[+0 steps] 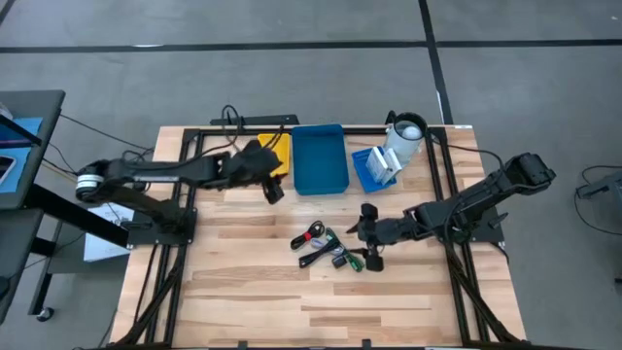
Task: Pick and place items into bin
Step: Put the black charger adapter into the yellow basket
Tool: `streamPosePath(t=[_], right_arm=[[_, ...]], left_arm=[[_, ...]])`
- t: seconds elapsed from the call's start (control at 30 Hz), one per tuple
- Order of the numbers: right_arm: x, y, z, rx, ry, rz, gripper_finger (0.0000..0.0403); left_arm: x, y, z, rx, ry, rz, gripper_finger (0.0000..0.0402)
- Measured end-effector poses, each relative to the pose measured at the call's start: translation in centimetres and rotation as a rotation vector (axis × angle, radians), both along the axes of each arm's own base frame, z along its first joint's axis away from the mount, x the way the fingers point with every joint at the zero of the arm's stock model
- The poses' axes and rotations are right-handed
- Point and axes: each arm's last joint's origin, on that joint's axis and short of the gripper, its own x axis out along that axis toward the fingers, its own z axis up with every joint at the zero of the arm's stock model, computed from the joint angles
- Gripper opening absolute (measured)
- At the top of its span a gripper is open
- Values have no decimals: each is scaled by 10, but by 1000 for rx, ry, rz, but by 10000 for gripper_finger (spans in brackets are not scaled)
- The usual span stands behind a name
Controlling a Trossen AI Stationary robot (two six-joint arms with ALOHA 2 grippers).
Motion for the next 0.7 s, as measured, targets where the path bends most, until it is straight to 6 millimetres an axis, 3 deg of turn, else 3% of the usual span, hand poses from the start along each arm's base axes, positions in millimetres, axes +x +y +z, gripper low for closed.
streamPosePath(t=[0.17,0.37,0.5,0.7], right_arm=[[-8,9,-5,-25,71,48,256],[-5,13,6,-39,109,59,256],[-5,17,9,-46,100,84,256],[-2,28,-6,-21,152,138,256]], left_arm=[[-1,-41,24,53,-161,-95,163],[-1,-80,33,140,-245,-88,163],[-2,-99,24,174,-310,-65,163],[-8,-115,1,153,-410,-58,163]])
